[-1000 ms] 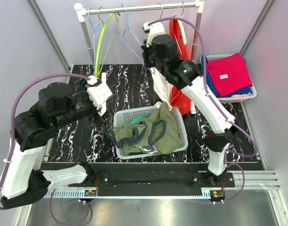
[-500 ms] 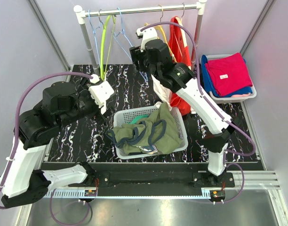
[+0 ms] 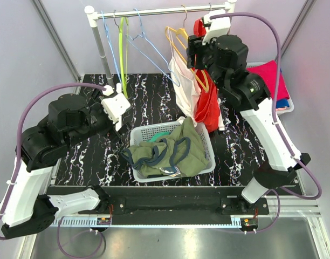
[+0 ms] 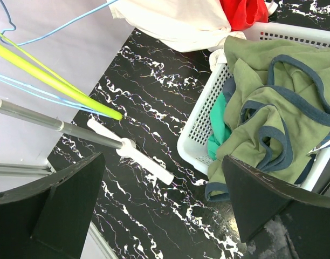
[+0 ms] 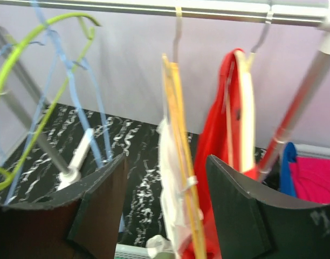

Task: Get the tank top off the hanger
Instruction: Place the hanger at the clothesline, then pick up the hanger from the clothesline.

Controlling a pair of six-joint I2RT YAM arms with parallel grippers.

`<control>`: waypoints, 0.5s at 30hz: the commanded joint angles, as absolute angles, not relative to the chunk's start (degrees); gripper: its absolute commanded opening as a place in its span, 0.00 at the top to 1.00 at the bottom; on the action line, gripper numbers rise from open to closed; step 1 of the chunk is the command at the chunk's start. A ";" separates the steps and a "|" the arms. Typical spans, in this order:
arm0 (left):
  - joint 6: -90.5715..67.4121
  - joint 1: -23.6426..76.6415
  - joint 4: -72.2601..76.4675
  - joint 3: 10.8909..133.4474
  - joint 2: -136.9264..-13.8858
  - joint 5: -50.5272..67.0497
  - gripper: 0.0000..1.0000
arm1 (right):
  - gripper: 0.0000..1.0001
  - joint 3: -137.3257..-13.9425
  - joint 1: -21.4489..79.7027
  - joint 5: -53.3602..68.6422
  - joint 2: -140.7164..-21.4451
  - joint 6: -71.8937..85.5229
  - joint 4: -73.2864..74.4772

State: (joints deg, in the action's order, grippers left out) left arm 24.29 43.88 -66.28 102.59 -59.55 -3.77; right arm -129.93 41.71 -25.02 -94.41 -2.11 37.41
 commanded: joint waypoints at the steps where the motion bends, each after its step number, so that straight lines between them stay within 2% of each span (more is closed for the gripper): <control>1: 24.43 44.03 -63.28 101.87 -58.18 -4.75 0.01 | 0.31 -126.57 38.59 -24.44 -95.18 -2.29 36.48; 15: 24.79 44.03 -63.28 100.46 -56.95 -4.22 0.01 | 0.31 -122.70 36.12 -22.50 -97.82 -0.35 36.48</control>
State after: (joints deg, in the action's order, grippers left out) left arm 24.34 43.88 -66.08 100.82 -58.06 -3.75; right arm -123.24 36.67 -22.83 -98.26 -1.23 37.76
